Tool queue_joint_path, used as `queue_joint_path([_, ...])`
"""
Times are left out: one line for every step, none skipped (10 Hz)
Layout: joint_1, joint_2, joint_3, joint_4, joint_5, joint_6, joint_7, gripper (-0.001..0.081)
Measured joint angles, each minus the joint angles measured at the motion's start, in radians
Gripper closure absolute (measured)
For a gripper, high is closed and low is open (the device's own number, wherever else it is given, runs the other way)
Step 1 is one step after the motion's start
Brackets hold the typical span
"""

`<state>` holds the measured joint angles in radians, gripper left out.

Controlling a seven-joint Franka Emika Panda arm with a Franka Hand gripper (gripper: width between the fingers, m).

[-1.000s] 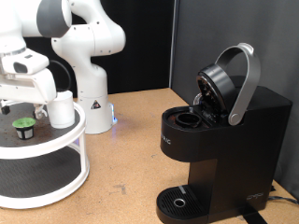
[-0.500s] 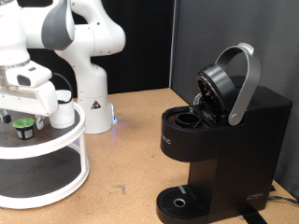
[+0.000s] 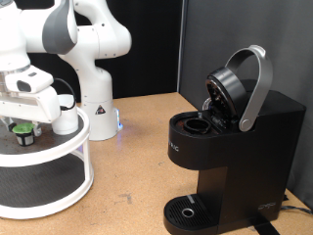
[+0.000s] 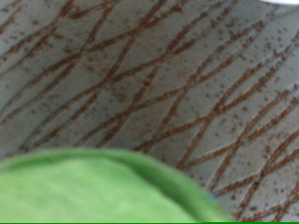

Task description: Make a cup of coffee with the keurig machine

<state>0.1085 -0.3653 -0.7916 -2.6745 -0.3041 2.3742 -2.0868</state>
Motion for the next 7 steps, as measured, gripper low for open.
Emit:
queue_joint_path([0.000, 0.000, -0.001, 0.001, 0.004, 0.001, -0.006, 0.0213])
queue_joint_path([0.000, 0.000, -0.002, 0.004, 0.009, 0.001, -0.008, 0.0322])
queue_joint_path([0.000, 0.000, -0.003, 0.005, 0.014, -0.002, -0.010, 0.0322])
queue_joint_path([0.001, -0.004, -0.004, 0.012, 0.034, -0.015, -0.020, 0.0322])
queue_joint_path([0.001, -0.015, -0.005, 0.024, 0.053, -0.038, -0.035, 0.0322])
queue_joint_path([0.001, -0.031, -0.005, 0.043, 0.069, -0.083, -0.053, 0.0322])
queue_joint_path([0.001, -0.051, -0.005, 0.066, 0.078, -0.132, -0.070, 0.0322])
